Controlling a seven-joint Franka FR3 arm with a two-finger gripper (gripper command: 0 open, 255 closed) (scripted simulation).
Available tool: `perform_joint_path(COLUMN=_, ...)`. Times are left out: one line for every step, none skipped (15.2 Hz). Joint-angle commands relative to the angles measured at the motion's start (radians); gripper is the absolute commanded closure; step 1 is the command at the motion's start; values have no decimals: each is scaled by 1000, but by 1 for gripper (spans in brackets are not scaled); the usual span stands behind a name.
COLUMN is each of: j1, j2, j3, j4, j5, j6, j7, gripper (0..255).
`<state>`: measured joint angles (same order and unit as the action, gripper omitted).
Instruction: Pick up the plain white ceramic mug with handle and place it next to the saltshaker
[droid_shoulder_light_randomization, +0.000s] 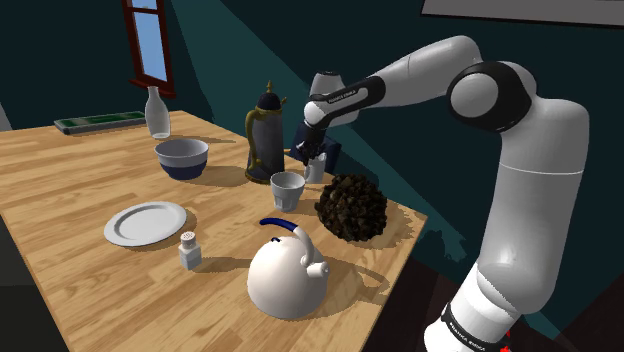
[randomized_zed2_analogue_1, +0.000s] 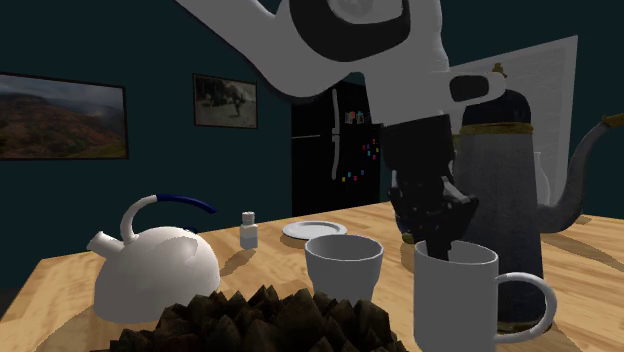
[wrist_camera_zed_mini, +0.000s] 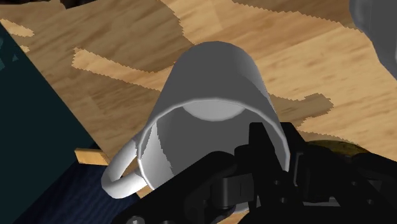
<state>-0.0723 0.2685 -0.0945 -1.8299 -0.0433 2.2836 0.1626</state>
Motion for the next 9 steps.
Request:
perform_joint_path(j1=1, j2=-10, j3=0, j4=15, j5=-1, j6=-25, j7=1, gripper=255)
perform_joint_path(j1=2, j2=-14, j3=0, j4=22, j5=-1, j6=-37, j7=1, gripper=255)
perform_joint_path(j1=2, j2=-19, j3=0, j4=30, j5=-1, j6=-49, j7=0, gripper=255)
perform_joint_path(j1=2, j2=-23, j3=0, j4=38, j5=-1, j6=-62, j7=0, gripper=255)
perform_joint_path(j1=2, j2=-27, j3=0, j4=46, j5=-1, j6=-74, j7=-1, gripper=255)
perform_joint_path(j1=2, j2=-31, j3=0, j4=54, j5=-1, j6=-86, j7=-1, gripper=255)
perform_joint_path(j1=2, j2=-35, j3=0, j4=63, j5=-1, j6=-98, j7=-2, gripper=255)
perform_joint_path(j1=2, j2=-38, j3=0, j4=72, j5=-1, j6=-111, j7=-2, gripper=255)
perform_joint_path(j1=2, j2=-42, j3=0, j4=81, j5=-1, j6=-123, j7=-3, gripper=255)
